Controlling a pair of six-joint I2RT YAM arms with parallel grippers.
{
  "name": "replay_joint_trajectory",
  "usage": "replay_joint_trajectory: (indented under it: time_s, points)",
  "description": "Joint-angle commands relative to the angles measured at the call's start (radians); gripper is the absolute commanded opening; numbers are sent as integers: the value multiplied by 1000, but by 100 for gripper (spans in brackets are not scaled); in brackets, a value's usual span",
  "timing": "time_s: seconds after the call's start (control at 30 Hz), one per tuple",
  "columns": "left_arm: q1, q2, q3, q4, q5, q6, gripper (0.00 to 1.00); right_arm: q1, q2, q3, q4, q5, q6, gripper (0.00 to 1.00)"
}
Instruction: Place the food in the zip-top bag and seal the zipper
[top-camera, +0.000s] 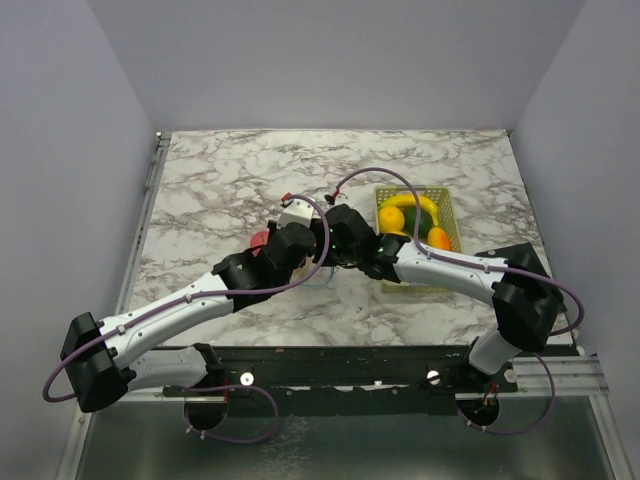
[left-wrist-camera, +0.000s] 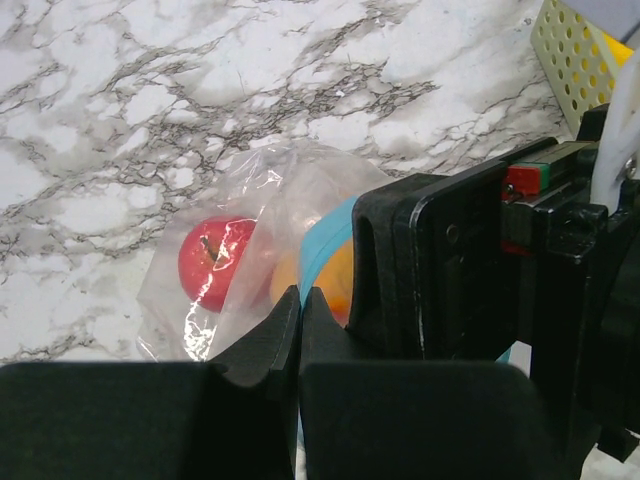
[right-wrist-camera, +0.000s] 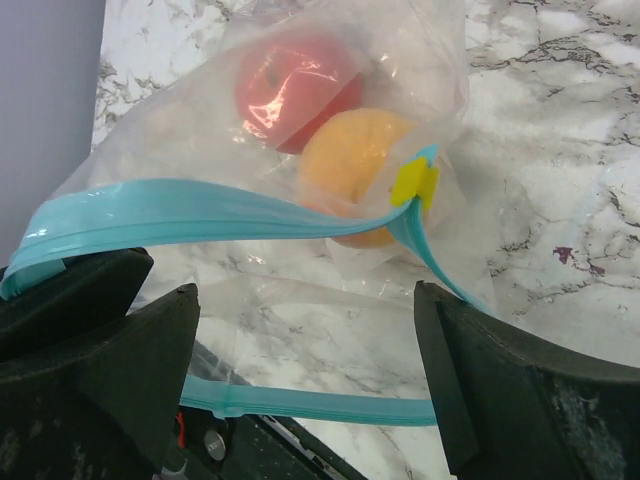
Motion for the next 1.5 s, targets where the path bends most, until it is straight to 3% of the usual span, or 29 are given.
replay_joint_trajectory:
  time_s: [0.0, 0.33, 0.7, 0.9, 1.17, 1.47]
  points:
    - [-2, -11, 24, 3, 20, -1, 0, 11, -53, -13, 34, 27, 0, 93]
    - [-2, -13, 23, 4, 19, 0, 0, 11, -207, -65, -95, 79, -47, 91]
    - [-2, -12, 23, 4, 19, 0, 0, 8, -383, -83, -413, 346, -116, 86]
    - [-2, -13, 23, 2, 21, -2, 0, -18, -416, -88, -546, 418, -135, 86]
    - [-1, -4, 23, 3, 22, -2, 0, -77, -435, -116, -629, 470, -144, 86]
    - [-2, 2, 23, 3, 24, -1, 0, -214, -438, -171, -613, 418, -169, 87]
